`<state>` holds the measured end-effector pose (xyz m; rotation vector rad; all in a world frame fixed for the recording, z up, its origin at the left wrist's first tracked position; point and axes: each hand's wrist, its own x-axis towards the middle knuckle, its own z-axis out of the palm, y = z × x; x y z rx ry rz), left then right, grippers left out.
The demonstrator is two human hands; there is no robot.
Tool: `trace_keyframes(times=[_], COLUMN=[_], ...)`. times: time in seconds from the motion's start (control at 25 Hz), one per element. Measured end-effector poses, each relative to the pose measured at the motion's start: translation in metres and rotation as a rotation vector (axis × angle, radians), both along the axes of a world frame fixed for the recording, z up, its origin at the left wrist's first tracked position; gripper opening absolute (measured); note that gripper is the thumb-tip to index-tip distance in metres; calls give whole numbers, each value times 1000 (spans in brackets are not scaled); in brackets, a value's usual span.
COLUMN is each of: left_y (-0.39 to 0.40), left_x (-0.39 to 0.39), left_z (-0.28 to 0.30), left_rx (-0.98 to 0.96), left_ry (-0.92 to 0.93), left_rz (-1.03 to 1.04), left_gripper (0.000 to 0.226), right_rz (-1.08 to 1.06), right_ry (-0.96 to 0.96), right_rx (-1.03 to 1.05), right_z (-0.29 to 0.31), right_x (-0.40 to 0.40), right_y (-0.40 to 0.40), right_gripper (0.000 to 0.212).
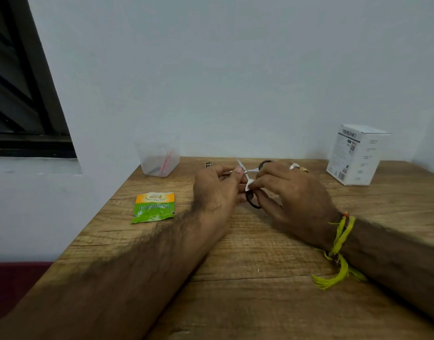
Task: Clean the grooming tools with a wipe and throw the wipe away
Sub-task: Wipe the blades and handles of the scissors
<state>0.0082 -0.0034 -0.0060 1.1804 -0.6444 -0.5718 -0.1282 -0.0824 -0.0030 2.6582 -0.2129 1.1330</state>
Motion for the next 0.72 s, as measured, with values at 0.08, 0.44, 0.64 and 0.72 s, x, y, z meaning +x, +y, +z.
trace_keyframes(times=[0.08,0.44,0.64,0.72], left_y=[0,2,3,2], left_x=[1,-2,-4,-4], left_z=[1,2,4,4], left_rx=[17,37,55,64], left_ry=[-8,-61,-52,-56], left_rz=[10,-27,-37,-32], left_gripper=[10,10,7,10], right_rz=[-3,30,24,47], right_ry=[-4,65,31,65], right_rx=[27,20,-38,-61], right_z=[1,2,2,2], right_x=[0,-4,-4,-5], right_y=[3,8,4,4], right_gripper=[13,10,13,13])
